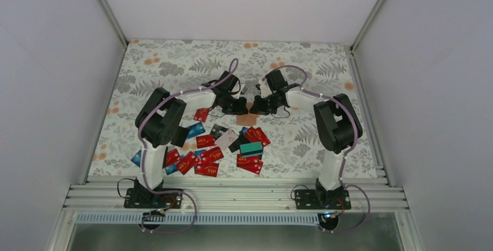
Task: Put the credit cards into the card holder
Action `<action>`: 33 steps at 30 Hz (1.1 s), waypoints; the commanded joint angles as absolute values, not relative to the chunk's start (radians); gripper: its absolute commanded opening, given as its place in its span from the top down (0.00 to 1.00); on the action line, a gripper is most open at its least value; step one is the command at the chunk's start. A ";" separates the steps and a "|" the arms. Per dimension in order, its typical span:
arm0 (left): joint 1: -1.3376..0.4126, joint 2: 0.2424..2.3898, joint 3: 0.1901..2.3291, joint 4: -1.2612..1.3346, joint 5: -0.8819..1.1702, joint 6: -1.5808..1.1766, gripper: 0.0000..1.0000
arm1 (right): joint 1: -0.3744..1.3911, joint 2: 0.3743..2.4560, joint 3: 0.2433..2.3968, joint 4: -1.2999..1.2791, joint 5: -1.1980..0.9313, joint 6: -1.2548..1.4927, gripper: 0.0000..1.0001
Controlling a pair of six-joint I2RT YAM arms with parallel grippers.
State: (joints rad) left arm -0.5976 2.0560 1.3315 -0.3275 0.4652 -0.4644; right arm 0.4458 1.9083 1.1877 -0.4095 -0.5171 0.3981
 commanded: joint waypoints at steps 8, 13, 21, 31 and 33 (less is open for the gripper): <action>-0.606 2.081 1.289 -0.314 0.480 -0.480 0.97 | 0.474 1.953 1.236 -0.422 -0.506 0.409 0.96; -0.606 2.081 1.283 -0.310 0.485 -0.479 0.97 | 0.476 1.967 1.244 -0.419 -0.504 0.413 0.96; -0.606 2.082 1.280 -0.307 0.491 -0.479 0.97 | 0.484 1.992 1.236 -0.417 -0.491 0.418 0.96; -0.604 2.070 1.248 -0.283 0.500 -0.489 0.98 | 0.505 2.036 1.227 -0.433 -0.421 0.442 0.96; -0.604 2.069 1.245 -0.278 0.500 -0.489 0.98 | 0.512 2.048 1.227 -0.438 -0.410 0.447 0.96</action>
State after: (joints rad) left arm -0.5877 2.0483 1.2842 -0.2546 0.4976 -0.4870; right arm 0.4637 1.9549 1.2346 -0.4313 -0.4976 0.4328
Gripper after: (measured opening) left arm 0.029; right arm 0.045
